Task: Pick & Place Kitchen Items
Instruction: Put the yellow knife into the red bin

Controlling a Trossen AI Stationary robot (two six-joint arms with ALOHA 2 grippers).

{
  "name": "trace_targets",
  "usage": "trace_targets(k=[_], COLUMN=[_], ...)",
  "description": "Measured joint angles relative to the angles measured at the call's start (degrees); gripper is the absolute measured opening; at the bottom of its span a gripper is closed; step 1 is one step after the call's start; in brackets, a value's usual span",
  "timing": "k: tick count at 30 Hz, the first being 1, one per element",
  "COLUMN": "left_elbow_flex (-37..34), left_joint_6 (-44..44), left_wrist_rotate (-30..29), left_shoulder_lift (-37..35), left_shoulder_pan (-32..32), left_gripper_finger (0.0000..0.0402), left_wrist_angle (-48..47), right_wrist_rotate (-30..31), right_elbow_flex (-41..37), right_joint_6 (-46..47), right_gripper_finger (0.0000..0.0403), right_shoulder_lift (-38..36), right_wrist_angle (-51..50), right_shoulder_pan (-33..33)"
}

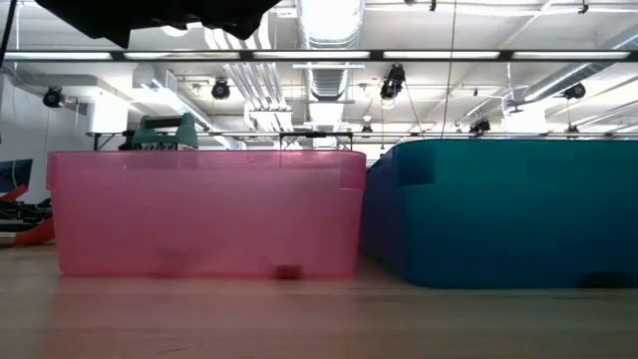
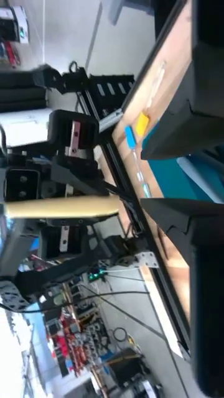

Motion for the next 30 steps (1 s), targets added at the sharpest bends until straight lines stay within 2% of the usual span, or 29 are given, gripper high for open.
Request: trace_targets(k=[3, 6, 11, 15, 18, 24, 27, 30], left_elbow_flex=[0.00, 0.00, 0.00, 0.00, 0.00, 0.14, 1.66, 3.74], left_joint_6=[0.00, 0.04, 1.31, 1.36, 1.09, 0.98, 0.82, 1.05], left_wrist_rotate=[0.74, 0.78, 0.76, 0.76, 0.76, 0.76, 0.76, 0.74], left_shoulder_lift=[0.09, 0.09, 0.35, 0.44, 0.44, 2.40, 4.66, 6.93], left_shoulder_pan=[0.00, 0.00, 0.04, 0.04, 0.04, 0.04, 0.02, -0.02], left_gripper_finger=[0.0138, 0.0173, 0.0231, 0.0256, 0.0261, 0.0259, 0.0260, 0.0259], left_wrist_angle=[0.98, 1.70, 4.30, 5.48, 7.49, 12.18, 11.49, 10.11], right_wrist_rotate=[-6.46, -12.79, -16.67, -20.68, -24.48, -26.94, -30.14, -30.32], right_elbow_flex=[-3.22, -5.44, -6.21, -6.17, -5.97, -5.44, -4.23, -3.13], right_joint_6=[-10.91, -14.79, -13.67, -13.61, -12.42, -11.50, -11.50, -12.23], right_gripper_finger=[0.0060, 0.0060, 0.0060, 0.0060, 0.0060, 0.0060, 0.0060, 0.0060], right_shoulder_lift=[0.00, 0.00, 0.02, 0.44, 1.09, 2.07, 2.63, 3.27], right_wrist_angle=[15.72, 23.78, 23.95, 23.90, 24.58, 24.23, 24.65, 23.86], right_shoulder_pan=[-1.19, -3.04, -5.62, -7.10, -8.57, -11.00, -12.15, -12.63])
